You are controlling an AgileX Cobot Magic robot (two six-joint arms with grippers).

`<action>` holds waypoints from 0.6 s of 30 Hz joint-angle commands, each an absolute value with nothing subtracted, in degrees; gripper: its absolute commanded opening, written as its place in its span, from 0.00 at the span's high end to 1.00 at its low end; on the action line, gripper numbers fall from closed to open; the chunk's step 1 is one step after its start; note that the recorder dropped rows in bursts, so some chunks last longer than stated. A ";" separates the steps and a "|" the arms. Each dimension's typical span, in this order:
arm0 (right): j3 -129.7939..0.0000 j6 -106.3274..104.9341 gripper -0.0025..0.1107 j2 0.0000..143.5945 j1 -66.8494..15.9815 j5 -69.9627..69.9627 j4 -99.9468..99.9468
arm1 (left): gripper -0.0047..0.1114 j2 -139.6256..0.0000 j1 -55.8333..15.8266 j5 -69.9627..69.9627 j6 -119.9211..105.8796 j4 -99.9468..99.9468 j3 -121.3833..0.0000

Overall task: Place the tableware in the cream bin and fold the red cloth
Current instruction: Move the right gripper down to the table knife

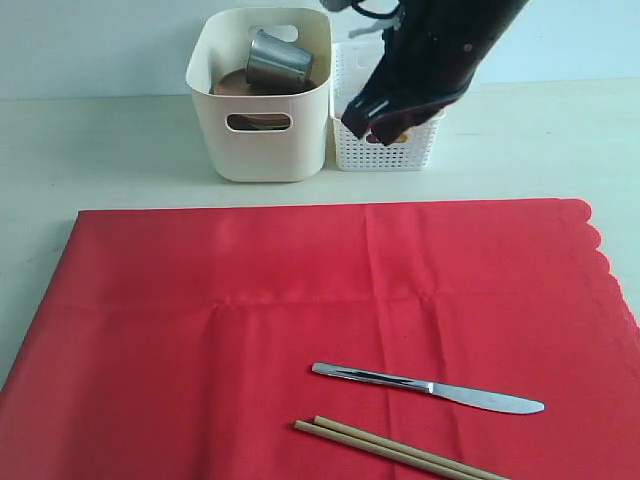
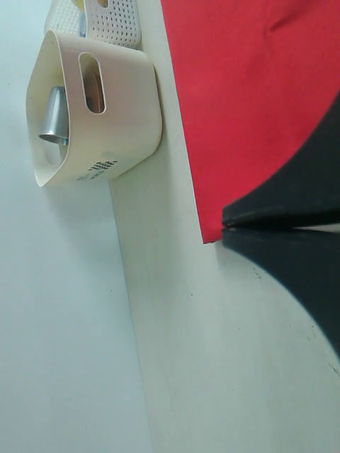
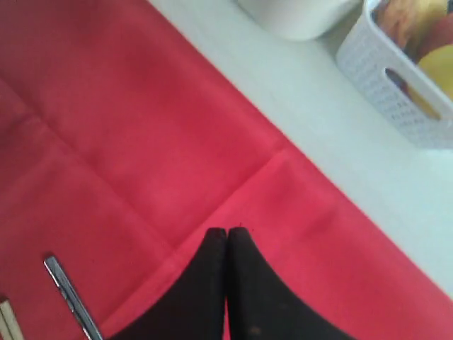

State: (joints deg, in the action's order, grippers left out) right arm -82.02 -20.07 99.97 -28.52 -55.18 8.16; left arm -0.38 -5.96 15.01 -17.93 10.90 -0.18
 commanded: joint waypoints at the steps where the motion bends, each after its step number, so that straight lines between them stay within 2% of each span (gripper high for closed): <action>1: -74.66 -19.85 0.98 97.78 -28.31 -52.02 9.00 | 0.94 0.00 -5.93 14.89 -17.92 10.90 0.00; 8: -64.18 -20.80 0.98 96.09 -29.46 -50.85 14.31 | 0.94 0.00 -5.93 14.89 -17.92 10.90 0.00; 18: -54.53 -20.93 0.98 95.79 -39.36 -43.36 14.49 | 0.94 0.00 -5.93 14.89 -17.92 10.90 0.00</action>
